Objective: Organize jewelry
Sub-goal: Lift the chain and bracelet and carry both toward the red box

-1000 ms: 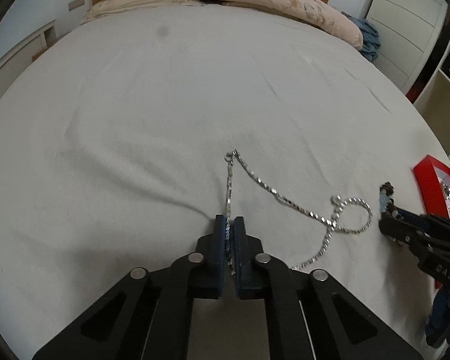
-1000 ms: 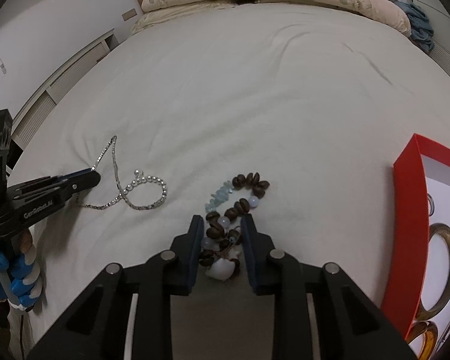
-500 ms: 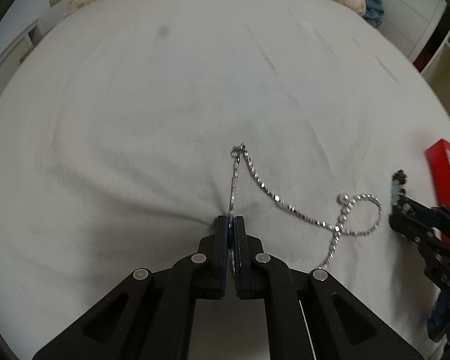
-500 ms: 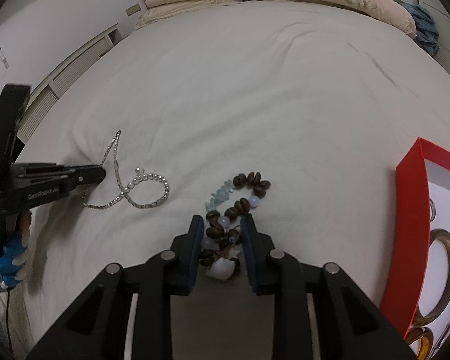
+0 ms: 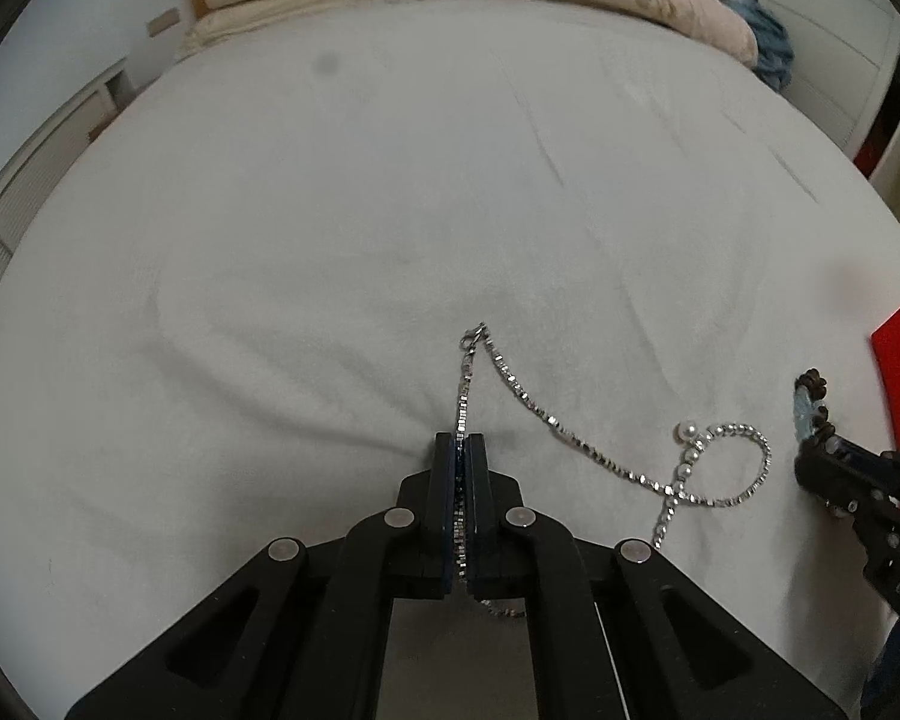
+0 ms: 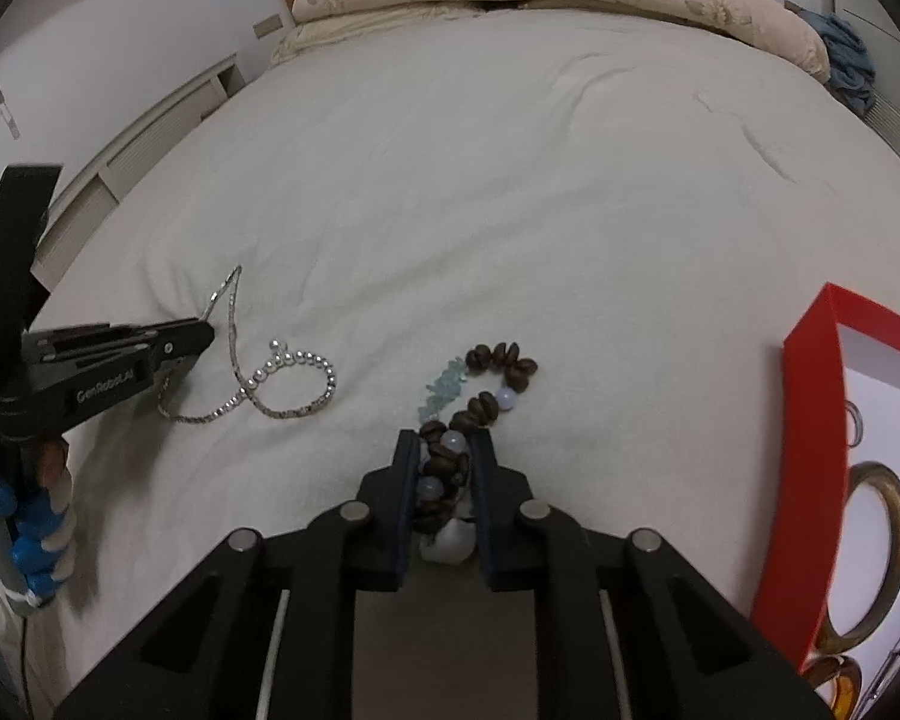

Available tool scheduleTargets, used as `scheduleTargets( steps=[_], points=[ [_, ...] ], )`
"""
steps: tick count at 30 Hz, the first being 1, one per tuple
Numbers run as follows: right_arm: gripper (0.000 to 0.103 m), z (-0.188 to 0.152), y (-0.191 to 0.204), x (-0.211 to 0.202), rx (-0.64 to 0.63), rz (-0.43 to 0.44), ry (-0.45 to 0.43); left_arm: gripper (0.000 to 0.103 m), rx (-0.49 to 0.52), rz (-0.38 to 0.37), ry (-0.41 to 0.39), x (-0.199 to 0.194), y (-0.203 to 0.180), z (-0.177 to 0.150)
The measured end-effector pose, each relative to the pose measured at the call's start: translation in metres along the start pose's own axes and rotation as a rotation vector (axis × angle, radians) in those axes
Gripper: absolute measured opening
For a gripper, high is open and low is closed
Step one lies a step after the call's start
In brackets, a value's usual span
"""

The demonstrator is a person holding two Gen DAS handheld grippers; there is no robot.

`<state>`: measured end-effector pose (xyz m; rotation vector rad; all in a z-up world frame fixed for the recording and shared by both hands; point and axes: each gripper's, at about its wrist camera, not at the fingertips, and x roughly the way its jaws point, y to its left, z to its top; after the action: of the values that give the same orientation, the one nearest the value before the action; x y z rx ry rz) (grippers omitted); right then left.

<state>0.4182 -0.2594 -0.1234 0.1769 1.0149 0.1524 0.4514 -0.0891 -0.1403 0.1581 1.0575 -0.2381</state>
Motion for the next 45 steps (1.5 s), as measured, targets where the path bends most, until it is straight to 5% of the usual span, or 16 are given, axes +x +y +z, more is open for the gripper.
scheduleTargets(
  steps=[18,45],
  points=[
    [0.01,-0.004,0.011,-0.072,0.031,0.073,-0.131,0.002,-0.076,-0.064,-0.185,-0.103,0.006,-0.038],
    [0.01,-0.067,0.054,-0.213,-0.053,0.073,-0.212,0.002,0.012,0.018,-0.356,-0.256,-0.046,-0.104]
  ],
)
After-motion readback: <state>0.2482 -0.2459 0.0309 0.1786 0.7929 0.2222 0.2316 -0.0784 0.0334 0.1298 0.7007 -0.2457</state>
